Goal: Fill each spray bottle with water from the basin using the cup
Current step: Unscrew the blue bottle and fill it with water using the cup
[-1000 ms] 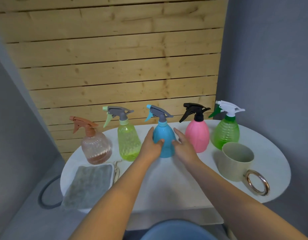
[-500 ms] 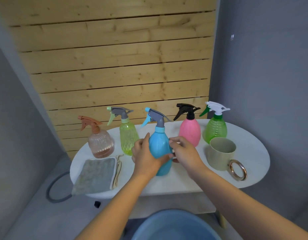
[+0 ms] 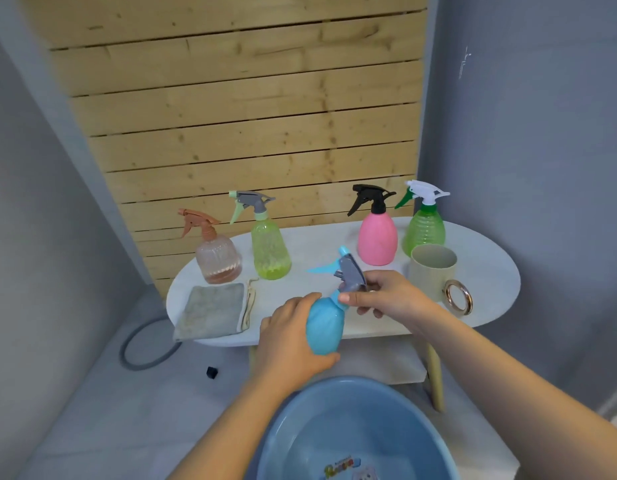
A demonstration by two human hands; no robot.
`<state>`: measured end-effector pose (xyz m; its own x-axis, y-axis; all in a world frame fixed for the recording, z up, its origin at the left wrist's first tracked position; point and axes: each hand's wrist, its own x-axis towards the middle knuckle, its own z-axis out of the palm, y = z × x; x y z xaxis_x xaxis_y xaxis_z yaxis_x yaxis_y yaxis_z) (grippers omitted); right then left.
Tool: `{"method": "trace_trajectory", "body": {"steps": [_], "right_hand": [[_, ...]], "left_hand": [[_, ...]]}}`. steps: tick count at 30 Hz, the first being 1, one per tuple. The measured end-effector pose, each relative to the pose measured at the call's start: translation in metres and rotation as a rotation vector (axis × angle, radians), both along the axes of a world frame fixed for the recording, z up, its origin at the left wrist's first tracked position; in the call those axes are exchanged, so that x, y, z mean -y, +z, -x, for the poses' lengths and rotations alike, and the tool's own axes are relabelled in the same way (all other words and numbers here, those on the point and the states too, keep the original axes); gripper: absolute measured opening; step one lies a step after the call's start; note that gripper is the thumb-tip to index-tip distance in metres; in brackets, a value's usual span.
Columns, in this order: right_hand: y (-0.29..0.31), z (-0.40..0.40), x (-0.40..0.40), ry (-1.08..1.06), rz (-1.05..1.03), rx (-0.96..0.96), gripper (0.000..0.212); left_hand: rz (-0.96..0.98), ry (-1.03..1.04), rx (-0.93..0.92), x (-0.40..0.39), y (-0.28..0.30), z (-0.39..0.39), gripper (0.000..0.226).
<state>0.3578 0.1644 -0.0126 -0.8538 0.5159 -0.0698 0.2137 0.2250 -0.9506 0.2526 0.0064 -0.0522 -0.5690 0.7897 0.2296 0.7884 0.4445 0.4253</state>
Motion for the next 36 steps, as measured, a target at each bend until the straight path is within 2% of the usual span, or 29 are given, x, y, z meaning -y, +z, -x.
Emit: {"method": "trace_trajectory", "body": {"steps": [2,8,13,16,18,21,23,25,28,29,31,36], "right_hand": [[-0.004,0.001,-0.003,0.012,0.0,0.016,0.022],[-0.013,0.009,-0.012,0.056,0.06,-0.035,0.008],[-0.011,0.01,-0.018,0.265,0.151,-0.039,0.023],[-0.011,0.011,-0.024,0.356,0.231,-0.008,0.04],[-0.009,0.01,-0.028,0.309,0.336,0.014,0.046],[-0.006,0.011,-0.03,0.122,0.462,0.065,0.024],[-0.006,0.012,-0.03,0.058,0.391,0.164,0.041],[-0.009,0.012,-0.03,0.07,0.308,0.179,0.045],[-0.011,0.01,-0.035,0.139,0.344,0.036,0.029],[-0.012,0.009,-0.036,0.171,0.335,0.013,0.036],[-0.014,0.007,-0.036,0.207,0.188,0.039,0.05],[-0.003,0.007,-0.021,0.072,-0.08,0.024,0.044]], "left_hand": [[0.039,-0.049,-0.027,0.002,0.001,0.005,0.092],[0.035,-0.094,0.342,0.003,0.001,0.019,0.081],[0.075,-0.212,0.632,0.009,0.002,0.033,0.072],[0.077,-0.191,0.517,0.009,0.001,0.034,0.07],[0.044,-0.138,0.389,0.007,-0.002,0.035,0.072],[0.019,-0.071,0.135,0.006,-0.004,0.036,0.077],[0.06,-0.075,-0.071,0.004,-0.008,0.04,0.082],[0.085,-0.094,-0.17,0.004,-0.012,0.043,0.087],[0.058,-0.117,-0.252,0.006,-0.017,0.048,0.088],[0.056,-0.121,-0.265,0.007,-0.017,0.049,0.088],[0.076,-0.131,-0.266,0.006,-0.017,0.049,0.088],[0.129,-0.134,-0.193,0.005,-0.019,0.044,0.092]]}}
